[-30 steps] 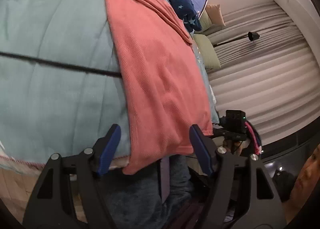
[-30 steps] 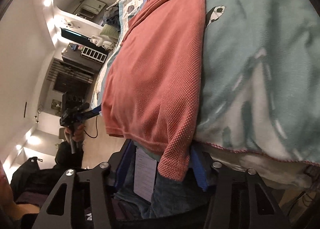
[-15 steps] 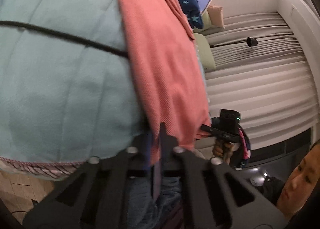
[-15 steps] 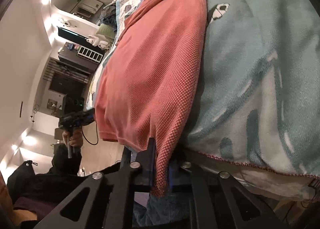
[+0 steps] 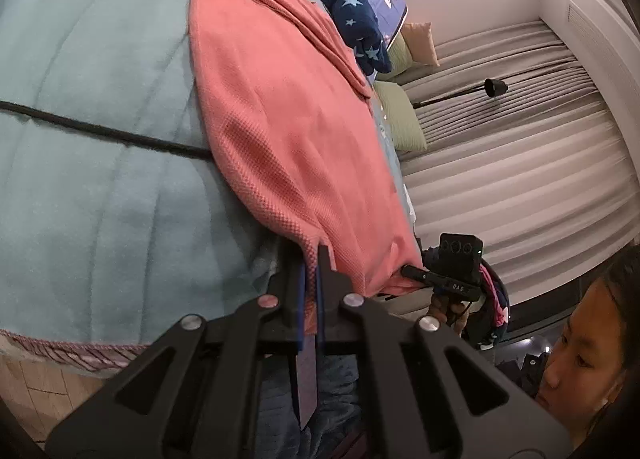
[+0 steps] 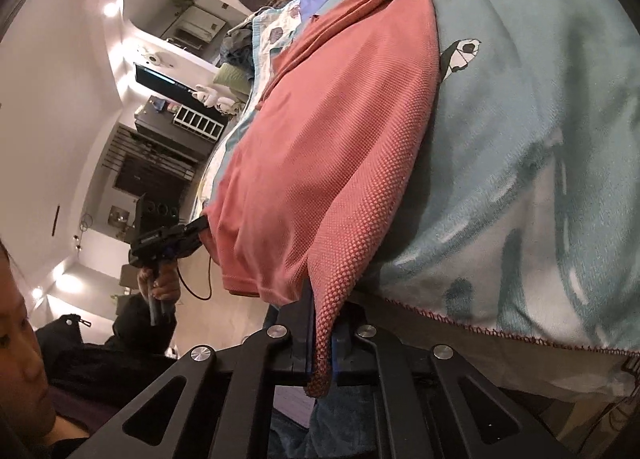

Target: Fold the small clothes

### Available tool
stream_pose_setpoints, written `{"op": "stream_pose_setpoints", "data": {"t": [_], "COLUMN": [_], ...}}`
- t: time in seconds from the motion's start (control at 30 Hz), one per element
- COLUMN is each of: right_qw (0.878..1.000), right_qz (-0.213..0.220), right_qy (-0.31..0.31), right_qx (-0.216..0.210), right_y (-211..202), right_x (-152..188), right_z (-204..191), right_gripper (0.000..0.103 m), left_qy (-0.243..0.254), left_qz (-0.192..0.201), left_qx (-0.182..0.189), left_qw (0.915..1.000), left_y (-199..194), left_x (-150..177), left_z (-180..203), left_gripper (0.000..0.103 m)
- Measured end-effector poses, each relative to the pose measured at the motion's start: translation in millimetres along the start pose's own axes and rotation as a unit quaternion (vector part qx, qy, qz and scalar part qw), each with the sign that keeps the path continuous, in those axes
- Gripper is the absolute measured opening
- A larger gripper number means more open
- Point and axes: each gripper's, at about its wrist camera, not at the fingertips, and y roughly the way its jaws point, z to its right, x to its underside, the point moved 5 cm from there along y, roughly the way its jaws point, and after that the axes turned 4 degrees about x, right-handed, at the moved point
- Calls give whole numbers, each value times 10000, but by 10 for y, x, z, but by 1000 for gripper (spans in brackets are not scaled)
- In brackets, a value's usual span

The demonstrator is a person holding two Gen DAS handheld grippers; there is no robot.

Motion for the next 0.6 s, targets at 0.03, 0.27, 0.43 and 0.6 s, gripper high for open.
{"op": "stream_pose_setpoints", "data": {"t": [0.03, 0.27, 0.43, 0.6], "right_qw": [10000, 9999, 9998, 9998], "right_qz": [-12, -46, -56, -91], "right_qy": [12, 81, 173, 199], "right_qx": [-26, -62, -84, -33], "right_y": [0, 30, 17, 22], "right_x": [5, 44, 18, -1], "right_z": [5, 124, 148, 141], "right_gripper": [4, 4, 5, 5], "left_qy": [-32, -388, -513, -552], "left_qz": [0, -229, -329, -562], "left_qx": [22, -223, 52, 122], "left_qw": [10000, 9987, 9981, 9968], "left_y": [3, -48, -63, 37], "left_x": [6, 121, 255, 390], "left_z": [7, -207, -221, -240], "left_gripper": [5, 13, 27, 23]}}
